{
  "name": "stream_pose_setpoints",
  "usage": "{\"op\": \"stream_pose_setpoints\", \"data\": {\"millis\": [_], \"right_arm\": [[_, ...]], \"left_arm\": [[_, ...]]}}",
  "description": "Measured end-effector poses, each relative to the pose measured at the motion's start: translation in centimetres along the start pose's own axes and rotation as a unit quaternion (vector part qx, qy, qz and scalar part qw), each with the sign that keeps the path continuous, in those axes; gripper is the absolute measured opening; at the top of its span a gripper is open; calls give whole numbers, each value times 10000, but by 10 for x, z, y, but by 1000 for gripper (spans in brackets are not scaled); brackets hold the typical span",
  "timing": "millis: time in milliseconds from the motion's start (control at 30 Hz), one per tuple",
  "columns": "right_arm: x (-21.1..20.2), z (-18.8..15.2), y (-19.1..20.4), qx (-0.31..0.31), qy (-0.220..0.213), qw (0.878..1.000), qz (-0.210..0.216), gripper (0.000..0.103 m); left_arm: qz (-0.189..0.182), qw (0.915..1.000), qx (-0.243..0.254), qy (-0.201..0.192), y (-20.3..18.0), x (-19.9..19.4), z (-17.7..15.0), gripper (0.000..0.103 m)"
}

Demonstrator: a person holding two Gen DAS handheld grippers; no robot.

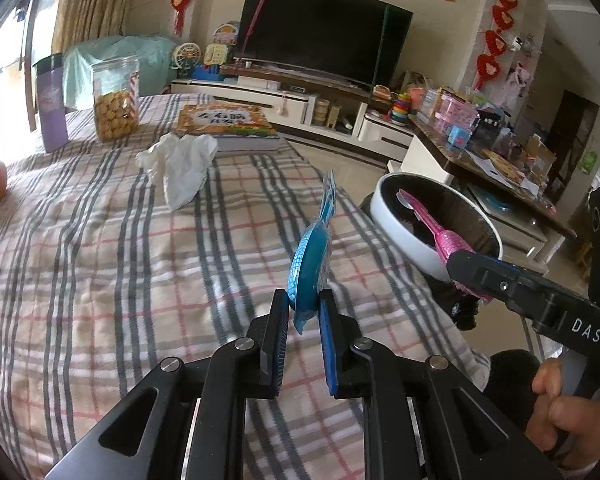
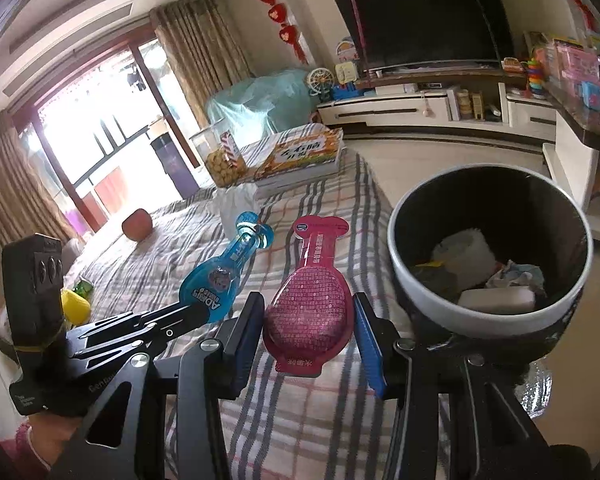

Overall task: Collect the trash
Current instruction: 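Lift both candies and carry them toward the bin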

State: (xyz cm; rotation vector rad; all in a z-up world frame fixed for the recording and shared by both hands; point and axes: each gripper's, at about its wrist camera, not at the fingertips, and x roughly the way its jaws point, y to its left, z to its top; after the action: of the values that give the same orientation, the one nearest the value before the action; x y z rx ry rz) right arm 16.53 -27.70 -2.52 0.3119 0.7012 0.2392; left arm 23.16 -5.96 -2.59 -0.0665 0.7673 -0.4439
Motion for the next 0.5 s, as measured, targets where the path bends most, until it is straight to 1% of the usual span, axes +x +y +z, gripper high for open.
{"op": "stream_pose_setpoints", "data": {"millis": [500], "right_arm": [[-21, 3, -26, 244, -164, 9995, -120, 45]], "left_arm": [[-166, 9996, 220, -8, -19, 5, 8, 13]]}}
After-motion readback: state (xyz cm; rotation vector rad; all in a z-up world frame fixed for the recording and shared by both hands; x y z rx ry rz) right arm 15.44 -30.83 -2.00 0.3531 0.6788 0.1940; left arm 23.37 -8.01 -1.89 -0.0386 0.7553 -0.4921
